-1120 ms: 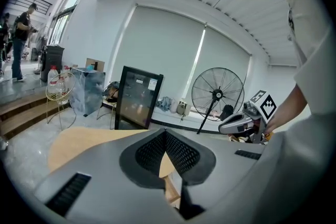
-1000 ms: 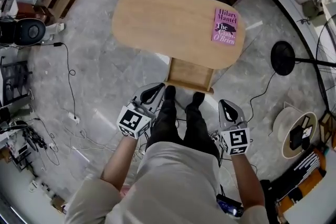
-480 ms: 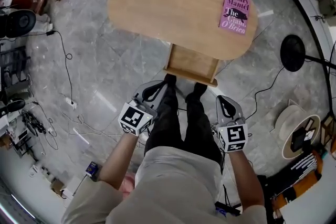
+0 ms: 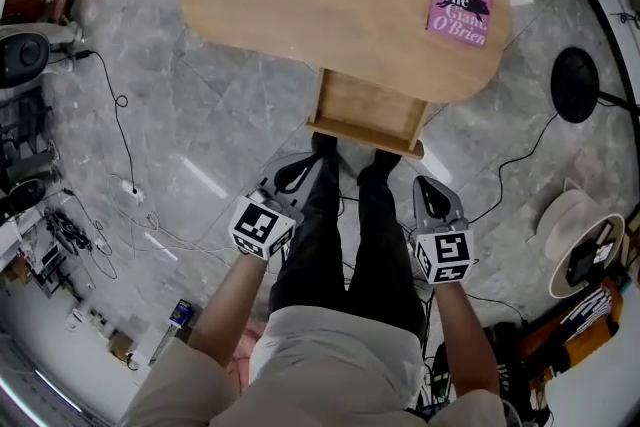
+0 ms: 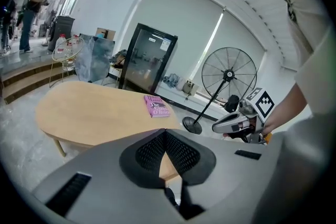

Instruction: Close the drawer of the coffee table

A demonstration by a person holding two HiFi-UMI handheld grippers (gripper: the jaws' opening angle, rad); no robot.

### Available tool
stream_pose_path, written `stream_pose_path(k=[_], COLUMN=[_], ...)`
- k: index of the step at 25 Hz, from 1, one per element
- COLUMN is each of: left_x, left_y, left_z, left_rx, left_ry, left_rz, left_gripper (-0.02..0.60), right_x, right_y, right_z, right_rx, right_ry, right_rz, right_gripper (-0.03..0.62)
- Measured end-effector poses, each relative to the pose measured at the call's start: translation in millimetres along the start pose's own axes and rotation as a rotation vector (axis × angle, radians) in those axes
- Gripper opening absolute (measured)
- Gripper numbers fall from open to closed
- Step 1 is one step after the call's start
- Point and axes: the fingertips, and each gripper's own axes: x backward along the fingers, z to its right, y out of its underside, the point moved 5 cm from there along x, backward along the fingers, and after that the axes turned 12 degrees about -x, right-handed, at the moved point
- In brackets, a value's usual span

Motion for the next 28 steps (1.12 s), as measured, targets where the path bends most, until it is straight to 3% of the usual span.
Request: stream_pose_path(k=[24,28], left_x=[-96.4,-110.8], left_y=[182.9,210.8], left_z=[-45.1,-57.0], left_rx=[0.025,0.017], left_ry=[0.062,0.058], left_rz=[-0.19,-0.234], left_gripper=[0.009,0.009], right_x=[-136.5,-156.0], right_y=[140.2,155.8], right_z=[96.6,109.9], right_rx=[-0.012,-0.023], right_ry=[0.024,0.034], right_rz=[-0.18,-0.206], right_gripper=[0.011,0.054])
